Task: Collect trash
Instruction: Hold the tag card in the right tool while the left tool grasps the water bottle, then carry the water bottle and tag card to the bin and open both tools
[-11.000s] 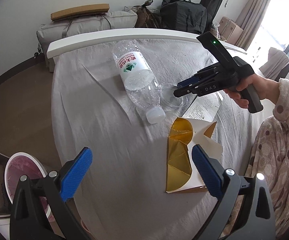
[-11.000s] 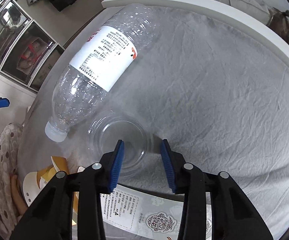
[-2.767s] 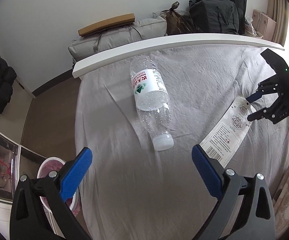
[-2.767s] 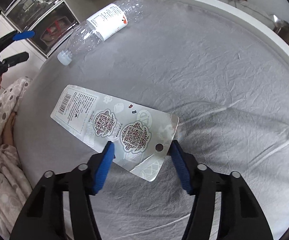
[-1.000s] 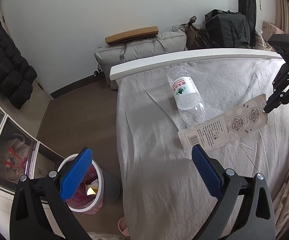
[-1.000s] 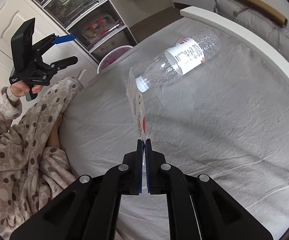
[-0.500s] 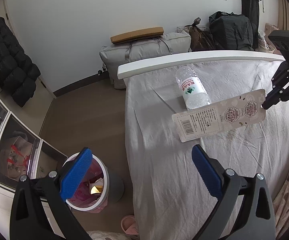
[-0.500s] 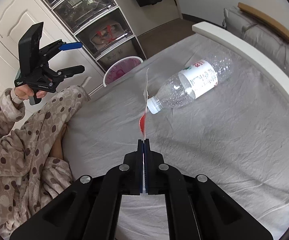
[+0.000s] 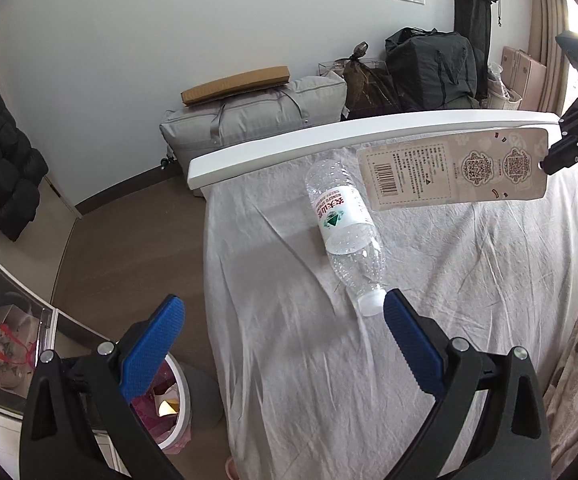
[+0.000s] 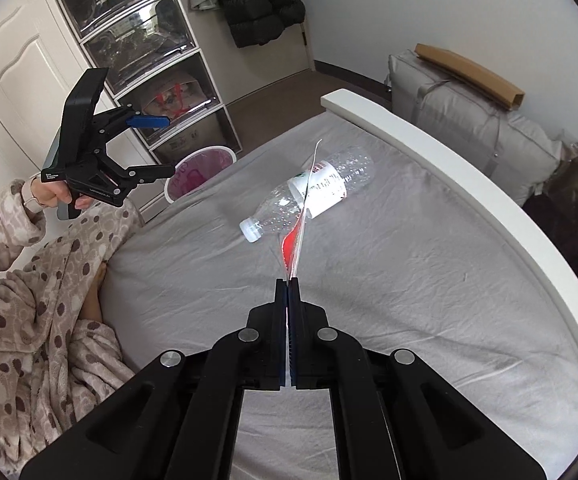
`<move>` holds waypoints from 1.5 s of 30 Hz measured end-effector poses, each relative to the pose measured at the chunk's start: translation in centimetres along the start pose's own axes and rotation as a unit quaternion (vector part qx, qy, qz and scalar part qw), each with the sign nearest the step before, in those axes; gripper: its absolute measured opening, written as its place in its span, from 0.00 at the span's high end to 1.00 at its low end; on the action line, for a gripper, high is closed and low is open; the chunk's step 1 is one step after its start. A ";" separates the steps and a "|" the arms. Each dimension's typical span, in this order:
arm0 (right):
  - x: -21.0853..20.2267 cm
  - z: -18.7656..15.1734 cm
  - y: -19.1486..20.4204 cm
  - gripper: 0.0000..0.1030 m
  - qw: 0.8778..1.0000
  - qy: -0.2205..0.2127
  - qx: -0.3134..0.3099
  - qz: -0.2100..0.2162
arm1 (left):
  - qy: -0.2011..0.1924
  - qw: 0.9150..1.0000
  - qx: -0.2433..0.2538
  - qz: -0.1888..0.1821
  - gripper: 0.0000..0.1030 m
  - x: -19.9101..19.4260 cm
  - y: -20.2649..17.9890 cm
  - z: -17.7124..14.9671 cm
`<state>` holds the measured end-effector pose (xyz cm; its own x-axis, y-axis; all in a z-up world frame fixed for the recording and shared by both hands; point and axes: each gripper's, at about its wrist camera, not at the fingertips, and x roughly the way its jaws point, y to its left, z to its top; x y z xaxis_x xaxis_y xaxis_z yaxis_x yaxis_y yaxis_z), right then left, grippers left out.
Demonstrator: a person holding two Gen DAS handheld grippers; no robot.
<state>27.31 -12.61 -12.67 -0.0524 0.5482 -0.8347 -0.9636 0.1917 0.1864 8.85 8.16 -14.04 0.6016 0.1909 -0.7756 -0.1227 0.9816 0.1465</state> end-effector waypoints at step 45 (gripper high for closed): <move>-0.2 -3.8 -8.1 1.00 0.994 0.008 0.100 -0.049 | 0.152 0.986 -0.071 -0.017 0.35 21.3 -5.3 6.9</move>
<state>34.12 -17.35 -15.97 0.0329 0.5071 -0.8612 -0.8933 0.4013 0.2022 27.81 7.13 -27.09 0.3449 0.1258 -0.9302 -0.2286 0.9724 0.0468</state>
